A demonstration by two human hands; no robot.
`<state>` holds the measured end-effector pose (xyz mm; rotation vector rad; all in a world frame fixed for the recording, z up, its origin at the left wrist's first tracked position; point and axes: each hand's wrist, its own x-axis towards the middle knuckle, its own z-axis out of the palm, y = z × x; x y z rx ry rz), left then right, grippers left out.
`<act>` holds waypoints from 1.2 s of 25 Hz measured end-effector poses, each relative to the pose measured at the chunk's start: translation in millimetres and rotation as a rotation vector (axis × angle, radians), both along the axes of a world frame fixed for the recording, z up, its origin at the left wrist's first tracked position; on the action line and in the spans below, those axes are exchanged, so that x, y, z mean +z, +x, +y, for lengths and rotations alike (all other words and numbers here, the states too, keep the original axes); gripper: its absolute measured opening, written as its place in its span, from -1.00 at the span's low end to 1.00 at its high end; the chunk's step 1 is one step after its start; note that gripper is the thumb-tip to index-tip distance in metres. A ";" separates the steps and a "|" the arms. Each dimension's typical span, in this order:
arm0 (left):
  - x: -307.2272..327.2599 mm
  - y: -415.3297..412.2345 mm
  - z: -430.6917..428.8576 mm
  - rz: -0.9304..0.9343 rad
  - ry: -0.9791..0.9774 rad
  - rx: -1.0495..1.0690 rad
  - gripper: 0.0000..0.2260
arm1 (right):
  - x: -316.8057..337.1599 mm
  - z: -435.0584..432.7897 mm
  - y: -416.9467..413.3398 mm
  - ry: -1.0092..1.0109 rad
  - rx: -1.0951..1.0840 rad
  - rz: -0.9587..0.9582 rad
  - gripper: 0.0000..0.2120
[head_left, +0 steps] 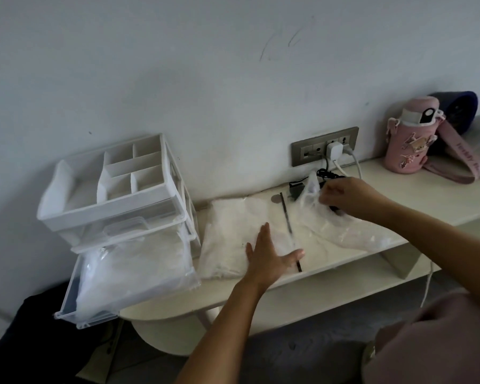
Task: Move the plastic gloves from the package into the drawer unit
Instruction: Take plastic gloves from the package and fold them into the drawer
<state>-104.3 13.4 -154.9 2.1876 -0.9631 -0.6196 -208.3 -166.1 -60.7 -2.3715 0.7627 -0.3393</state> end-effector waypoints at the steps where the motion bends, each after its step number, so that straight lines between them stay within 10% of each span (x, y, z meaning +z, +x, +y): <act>1: 8.8 -1.3 -0.7 0.090 -0.100 0.039 -0.05 | 8.9 5.6 -2.1 0.133 0.032 -0.078 -0.86; 5: 45.9 -1.1 -8.8 -0.099 -0.319 0.033 0.00 | 33.2 28.5 -8.5 0.341 0.144 -0.204 -0.81; 11: 65.8 5.4 8.0 -0.404 -0.596 0.145 -0.72 | 42.2 43.8 -7.6 0.561 0.133 -0.346 -0.72; 17: 114.4 22.4 61.8 0.114 -0.625 0.206 -0.92 | 40.8 38.9 -9.1 0.956 0.195 -0.158 -0.88; 23: 154.8 29.8 98.3 0.127 -0.247 0.222 -0.80 | 39.5 85.4 15.2 0.131 0.308 -0.094 -0.37; 27: 166.5 30.8 121.1 0.003 -0.086 0.058 -0.75 | 52.8 122.8 32.7 0.279 0.495 -0.083 -0.25; 30: 172.5 38.1 143.9 -0.049 -0.081 0.024 -0.72 | 52.7 146.2 51.5 0.348 0.614 -0.018 -0.60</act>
